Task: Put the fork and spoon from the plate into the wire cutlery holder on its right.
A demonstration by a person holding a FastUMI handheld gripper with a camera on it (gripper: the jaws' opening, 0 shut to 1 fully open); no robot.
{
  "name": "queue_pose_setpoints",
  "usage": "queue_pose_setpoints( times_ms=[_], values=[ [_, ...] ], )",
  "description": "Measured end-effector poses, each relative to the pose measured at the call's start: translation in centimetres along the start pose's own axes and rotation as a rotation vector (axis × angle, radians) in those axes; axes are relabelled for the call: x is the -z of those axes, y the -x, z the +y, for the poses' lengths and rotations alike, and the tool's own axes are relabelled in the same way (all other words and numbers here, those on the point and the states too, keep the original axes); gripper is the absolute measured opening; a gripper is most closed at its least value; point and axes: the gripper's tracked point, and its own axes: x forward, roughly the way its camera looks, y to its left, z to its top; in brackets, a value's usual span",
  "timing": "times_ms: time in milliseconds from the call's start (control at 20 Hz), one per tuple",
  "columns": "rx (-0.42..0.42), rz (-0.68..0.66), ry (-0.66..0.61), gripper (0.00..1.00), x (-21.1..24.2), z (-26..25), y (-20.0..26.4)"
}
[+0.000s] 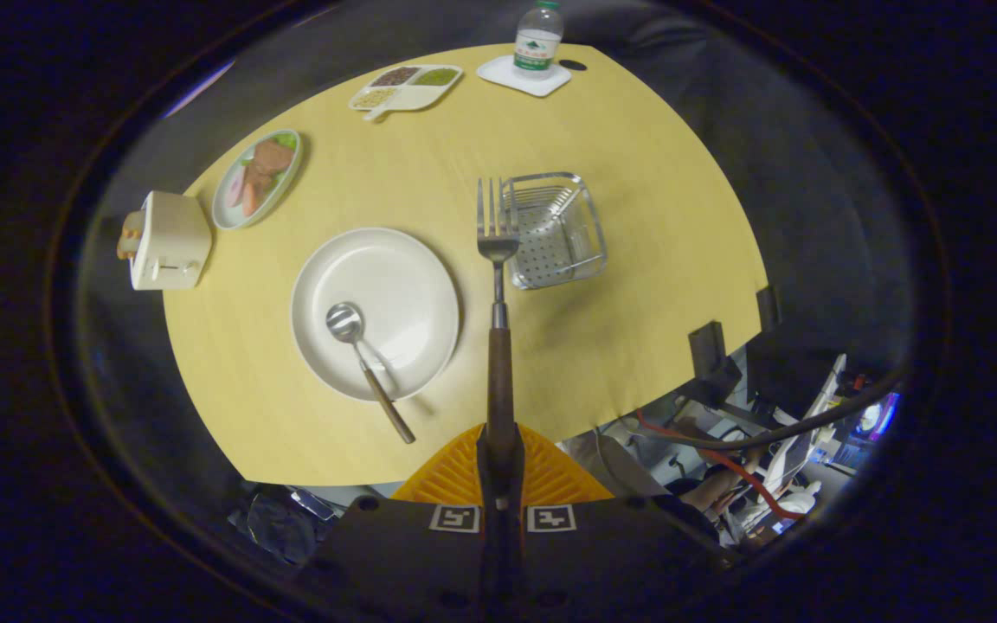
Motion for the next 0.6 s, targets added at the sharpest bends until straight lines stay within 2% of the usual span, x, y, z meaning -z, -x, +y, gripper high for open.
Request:
queue_pose_setpoints(
  times_ms=[150,400,600],
  values=[
    [0.005,0.041,-0.026,0.06,-1.3,-2.1,-1.4],
    [0.016,0.121,0.115,0.07,-2.0,-2.8,-4.0],
    [0.011,0.124,0.092,0.10,-3.5,-3.1,-4.8]
  ],
)
